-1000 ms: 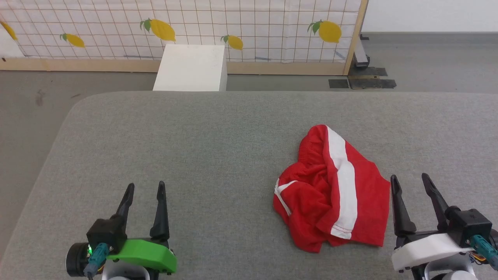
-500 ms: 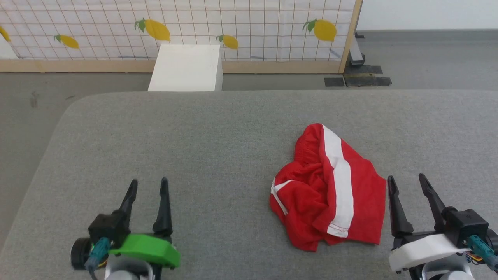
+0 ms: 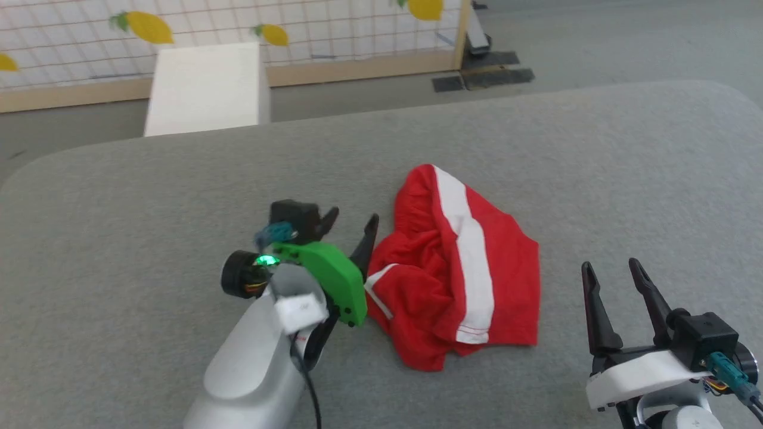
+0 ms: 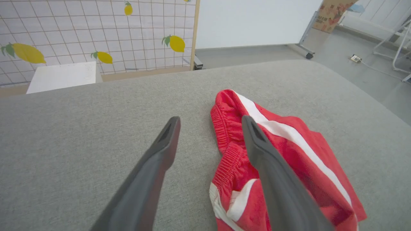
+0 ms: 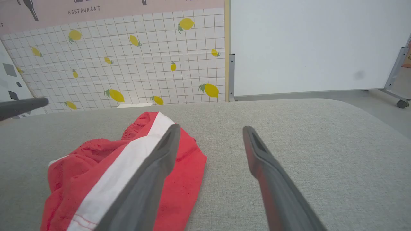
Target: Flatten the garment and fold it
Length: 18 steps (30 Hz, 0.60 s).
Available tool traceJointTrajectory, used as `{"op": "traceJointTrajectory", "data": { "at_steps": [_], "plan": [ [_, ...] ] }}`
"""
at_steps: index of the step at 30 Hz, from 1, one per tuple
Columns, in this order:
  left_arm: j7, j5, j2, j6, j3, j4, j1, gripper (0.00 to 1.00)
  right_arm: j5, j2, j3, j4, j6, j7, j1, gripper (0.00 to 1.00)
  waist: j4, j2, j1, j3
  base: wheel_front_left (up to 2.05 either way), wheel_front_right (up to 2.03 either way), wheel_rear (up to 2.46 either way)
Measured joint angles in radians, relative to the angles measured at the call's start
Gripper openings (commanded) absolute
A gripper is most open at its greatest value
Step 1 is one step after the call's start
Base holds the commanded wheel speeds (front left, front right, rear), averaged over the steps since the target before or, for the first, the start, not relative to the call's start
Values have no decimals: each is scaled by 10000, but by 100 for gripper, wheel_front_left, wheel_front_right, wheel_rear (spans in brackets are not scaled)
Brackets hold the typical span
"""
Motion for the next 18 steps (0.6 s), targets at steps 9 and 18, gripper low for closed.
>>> {"op": "traceJointTrajectory", "data": {
  "at_steps": [9,18],
  "plan": [
    [4071,-393,-10,554,-819,2079,-930,100,353,-2,36,249,0,-176,-126,100,-1041,0,0,490,0,0,0],
    [5559,-784,259,600,-878,1243,-816,0,405,-10,-150,426,0,-268,-127,100,-1144,0,0,658,0,0,0]
  ]
}}
